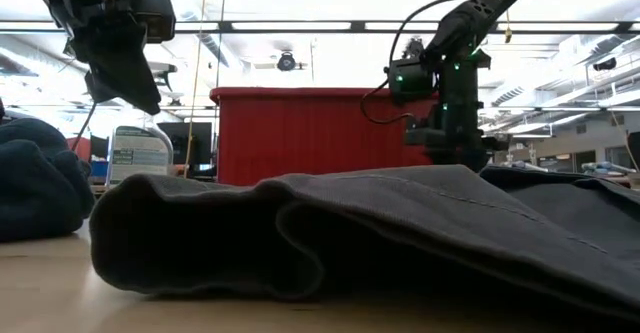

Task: Fold laundry
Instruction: Fold the black shorts

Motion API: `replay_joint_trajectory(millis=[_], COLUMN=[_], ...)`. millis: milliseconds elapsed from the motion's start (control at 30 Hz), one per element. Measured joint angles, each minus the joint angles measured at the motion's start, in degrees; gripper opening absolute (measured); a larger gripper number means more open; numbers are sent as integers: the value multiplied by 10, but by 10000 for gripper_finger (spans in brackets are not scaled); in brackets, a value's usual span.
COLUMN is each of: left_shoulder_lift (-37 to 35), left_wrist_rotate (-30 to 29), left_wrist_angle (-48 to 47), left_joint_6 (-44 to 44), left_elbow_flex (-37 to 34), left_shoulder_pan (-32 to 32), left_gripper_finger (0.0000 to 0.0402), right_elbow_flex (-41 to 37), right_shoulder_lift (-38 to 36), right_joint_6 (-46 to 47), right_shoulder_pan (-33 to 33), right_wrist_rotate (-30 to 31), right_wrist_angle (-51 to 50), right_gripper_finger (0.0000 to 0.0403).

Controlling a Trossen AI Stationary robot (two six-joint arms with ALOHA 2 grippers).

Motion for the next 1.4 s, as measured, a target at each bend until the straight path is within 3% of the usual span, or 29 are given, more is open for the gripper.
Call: replay_joint_trajectory(millis=[167, 367, 567, 833, 933, 1033, 1233, 1300, 1400], left_shoulder_lift=[0, 0, 0, -21, -41, -64, -80, -71, -42], left_wrist_rotate=[0, 0, 0, 37, 49, 50, 23, 16, 6], left_wrist_angle=[9, 75, 158, 205, 184, 149, 139, 145, 149], left_joint_6=[-43, -58, -58, -61, -70, -80, -98, -99, -66], left_elbow_flex=[0, 0, 0, 0, 0, 0, 0, 0, 1], left_shoulder_pan=[0, 0, 0, -14, -22, -23, -5, 0, 3], left_gripper_finger=[114, 114, 114, 114, 114, 114, 114, 114, 114], right_elbow_flex=[0, 29, 39, 39, 39, 38, 39, 39, 39], right_shoulder_lift=[-21, -115, -166, 10, 67, 92, 64, 43, 8], right_joint_6=[-2, 86, 191, 287, 309, 312, 251, 245, 237], right_shoulder_pan=[10, 68, 144, 190, 197, 192, 189, 183, 173], right_wrist_rotate=[-49, -106, -136, -143, -150, -180, -181, -177, -149], right_wrist_angle=[2, 41, 338, 750, 826, 841, 850, 823, 697], right_gripper_finger=[21, 10, 9, 8, 35, 95, 206, 225, 232])
